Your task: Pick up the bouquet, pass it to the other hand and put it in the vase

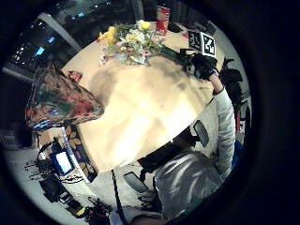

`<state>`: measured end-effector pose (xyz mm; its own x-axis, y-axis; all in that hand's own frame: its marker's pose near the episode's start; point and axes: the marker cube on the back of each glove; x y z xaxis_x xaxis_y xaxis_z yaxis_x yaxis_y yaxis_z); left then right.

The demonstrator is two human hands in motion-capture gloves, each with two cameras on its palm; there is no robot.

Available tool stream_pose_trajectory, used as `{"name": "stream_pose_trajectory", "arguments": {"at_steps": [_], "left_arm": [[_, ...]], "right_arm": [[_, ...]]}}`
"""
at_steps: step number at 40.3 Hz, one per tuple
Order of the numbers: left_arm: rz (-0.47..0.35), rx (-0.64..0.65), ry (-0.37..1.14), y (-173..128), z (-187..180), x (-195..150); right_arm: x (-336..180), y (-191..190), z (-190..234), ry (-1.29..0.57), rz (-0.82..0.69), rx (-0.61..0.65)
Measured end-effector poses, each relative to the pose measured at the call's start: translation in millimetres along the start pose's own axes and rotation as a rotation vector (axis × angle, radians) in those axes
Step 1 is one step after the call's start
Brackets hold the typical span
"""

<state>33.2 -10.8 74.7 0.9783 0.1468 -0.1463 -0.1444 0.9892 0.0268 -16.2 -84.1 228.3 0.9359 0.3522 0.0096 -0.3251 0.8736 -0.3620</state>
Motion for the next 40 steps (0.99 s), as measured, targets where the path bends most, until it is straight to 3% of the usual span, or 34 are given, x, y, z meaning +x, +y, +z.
{"name": "stream_pose_trajectory", "arguments": {"at_steps": [3,7,14,19,27,32,36,40], "left_arm": [[-0.010,-0.017,0.004,-2.7,3.4,-2.1],[-0.042,-0.084,-0.005,-9.6,8.6,-5.7],[-0.059,-0.112,-0.054,-16.0,10.1,-8.8],[-0.075,-0.101,-0.021,-20.8,6.0,-10.1],[-0.091,-0.011,0.131,-42.9,-6.1,-17.8],[-0.035,0.089,0.292,-57.3,-24.2,-9.6],[-0.018,0.162,0.421,-68.7,-47.7,4.7],[-0.014,0.208,0.529,-76.9,-70.5,21.9]], "right_arm": [[4.3,-3.6,0.7,-0.063,-0.038,-0.007],[18.7,-19.9,7.5,-0.341,-0.019,0.007],[29.8,-36.6,16.0,-0.616,-0.014,0.280],[29.1,-24.3,12.2,-0.816,-0.004,0.240],[16.6,10.3,-51.0,-1.068,-0.152,0.492],[2.6,14.2,-101.5,-1.170,-0.365,0.785],[-14.1,30.1,-127.5,-1.282,-0.423,0.722],[-29.1,59.7,-151.9,-1.353,-0.508,0.741]]}}
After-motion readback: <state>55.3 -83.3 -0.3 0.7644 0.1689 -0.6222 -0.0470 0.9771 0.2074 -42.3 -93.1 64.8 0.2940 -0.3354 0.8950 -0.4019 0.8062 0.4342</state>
